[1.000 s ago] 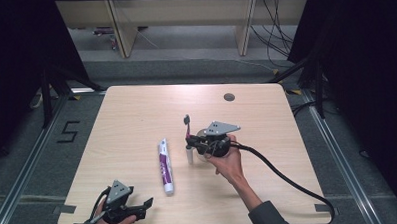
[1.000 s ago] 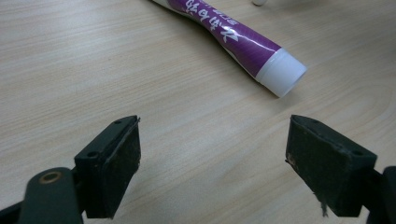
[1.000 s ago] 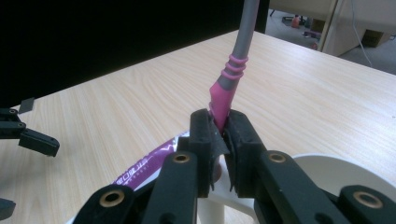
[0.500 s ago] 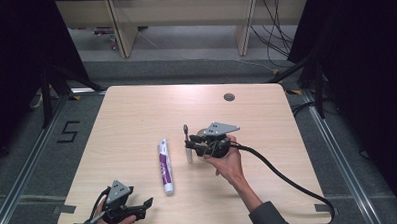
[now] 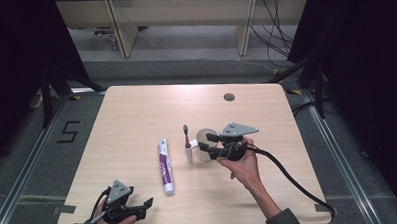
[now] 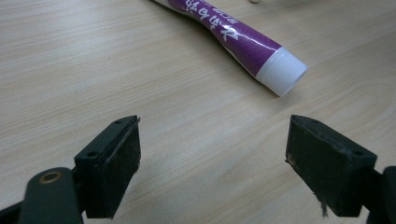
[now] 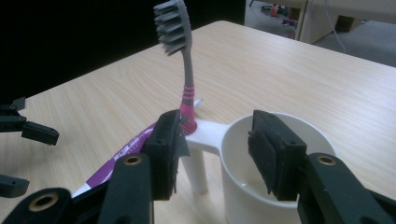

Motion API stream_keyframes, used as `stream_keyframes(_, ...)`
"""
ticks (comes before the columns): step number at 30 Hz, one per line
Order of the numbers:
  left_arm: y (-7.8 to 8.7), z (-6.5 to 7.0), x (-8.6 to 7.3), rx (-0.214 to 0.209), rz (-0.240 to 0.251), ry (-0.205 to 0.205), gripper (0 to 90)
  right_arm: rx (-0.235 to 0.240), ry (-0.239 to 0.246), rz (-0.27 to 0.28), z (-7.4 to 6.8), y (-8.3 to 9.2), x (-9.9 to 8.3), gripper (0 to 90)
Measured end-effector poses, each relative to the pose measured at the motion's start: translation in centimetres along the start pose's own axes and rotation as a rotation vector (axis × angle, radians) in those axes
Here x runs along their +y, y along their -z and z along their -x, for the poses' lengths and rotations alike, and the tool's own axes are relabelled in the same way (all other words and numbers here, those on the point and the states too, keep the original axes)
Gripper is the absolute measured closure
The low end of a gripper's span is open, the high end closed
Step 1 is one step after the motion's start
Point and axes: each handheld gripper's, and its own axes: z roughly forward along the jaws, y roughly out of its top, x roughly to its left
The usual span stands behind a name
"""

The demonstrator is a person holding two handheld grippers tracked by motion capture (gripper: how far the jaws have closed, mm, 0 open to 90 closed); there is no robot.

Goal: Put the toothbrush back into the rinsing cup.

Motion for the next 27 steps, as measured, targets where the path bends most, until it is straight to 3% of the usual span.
stream_keyframes(3, 0.0, 0.0, 0.0, 0.0, 0.007, 0.004, 17.6, -0.012, 0.005, -0.024, 0.1, 0.9, -0.3, 53.4)
stream_keyframes(6, 0.0, 0.0, 0.0, 0.0, 0.004, 0.004, 17.6, -0.038, 0.044, -0.037, 0.2, 1.7, -0.5, 52.2)
stream_keyframes(7, -0.1, 0.0, 0.0, 0.0, 0.005, 0.005, 17.6, -0.062, 0.043, -0.047, 0.1, 2.1, -0.7, 51.5)
stream_keyframes(10, 0.0, 0.0, 0.0, 0.008, -0.004, 0.003, 17.5, -0.12, 0.109, -0.093, 0.2, 2.9, -0.9, 50.1)
stream_keyframes(14, 0.0, 0.0, -0.1, 0.005, 0.006, 0.005, 17.6, -0.14, 0.098, -0.14, 0.7, 4.4, -1.6, 50.1)
stream_keyframes(20, -0.2, 0.0, -0.1, 0.006, 0.004, 0.003, 17.6, -0.188, 0.091, -0.153, 1.6, 6.1, -2.8, 47.6)
stream_keyframes(25, -0.1, -0.1, -0.1, 0.006, 0.001, 0.004, 17.5, -0.183, 0.023, -0.183, 2.2, 6.9, -4.0, 46.4)
stream_keyframes(27, -0.1, -0.1, -0.1, 0.006, 0.006, 0.01, 17.6, -0.196, 0.023, -0.198, 2.2, 7.1, -4.3, 46.4)
